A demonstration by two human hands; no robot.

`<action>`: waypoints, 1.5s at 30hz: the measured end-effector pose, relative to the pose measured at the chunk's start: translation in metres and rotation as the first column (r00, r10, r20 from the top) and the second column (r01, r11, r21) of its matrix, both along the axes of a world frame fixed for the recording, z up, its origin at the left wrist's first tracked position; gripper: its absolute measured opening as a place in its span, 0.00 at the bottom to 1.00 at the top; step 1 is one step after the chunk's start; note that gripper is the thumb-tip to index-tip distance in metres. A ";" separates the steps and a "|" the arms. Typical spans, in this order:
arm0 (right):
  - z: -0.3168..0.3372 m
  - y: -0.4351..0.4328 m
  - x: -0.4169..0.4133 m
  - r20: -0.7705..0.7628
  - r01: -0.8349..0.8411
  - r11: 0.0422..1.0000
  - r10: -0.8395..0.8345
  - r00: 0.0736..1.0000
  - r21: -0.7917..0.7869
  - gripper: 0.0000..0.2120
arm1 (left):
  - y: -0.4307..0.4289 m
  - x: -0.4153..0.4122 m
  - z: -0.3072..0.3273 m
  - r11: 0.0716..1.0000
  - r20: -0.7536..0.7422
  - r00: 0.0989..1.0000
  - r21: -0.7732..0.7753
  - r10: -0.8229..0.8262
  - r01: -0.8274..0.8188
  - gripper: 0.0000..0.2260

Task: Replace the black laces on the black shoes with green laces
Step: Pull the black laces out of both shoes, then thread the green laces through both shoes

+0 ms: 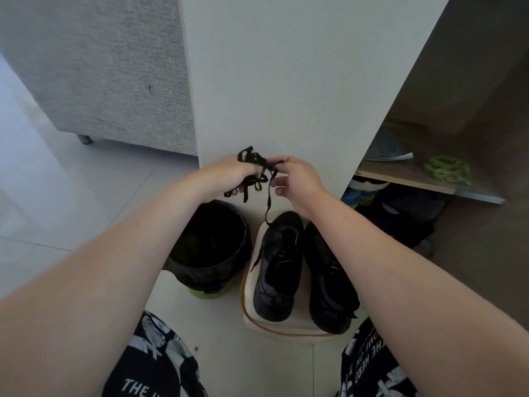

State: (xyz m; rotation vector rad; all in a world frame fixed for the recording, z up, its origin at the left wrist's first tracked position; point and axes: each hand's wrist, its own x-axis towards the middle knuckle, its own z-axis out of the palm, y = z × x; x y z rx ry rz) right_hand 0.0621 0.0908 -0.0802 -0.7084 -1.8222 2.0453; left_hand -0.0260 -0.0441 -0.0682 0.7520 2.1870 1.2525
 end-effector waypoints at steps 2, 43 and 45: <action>0.002 -0.005 -0.003 -0.048 -0.015 0.998 0.012 0.999 -0.064 0.13 | -0.004 -0.005 0.008 0.994 0.012 0.999 0.092 0.050 -0.051 0.07; -0.029 0.005 -0.002 0.319 -0.259 0.620 0.016 0.948 0.740 0.13 | 0.008 -0.010 -0.023 0.943 -0.448 0.876 -0.333 -0.182 0.025 0.17; -0.018 0.031 0.020 0.271 -0.181 0.607 -0.058 0.961 0.774 0.12 | 0.032 0.010 -0.011 0.968 -0.475 0.865 -0.244 -0.164 0.050 0.15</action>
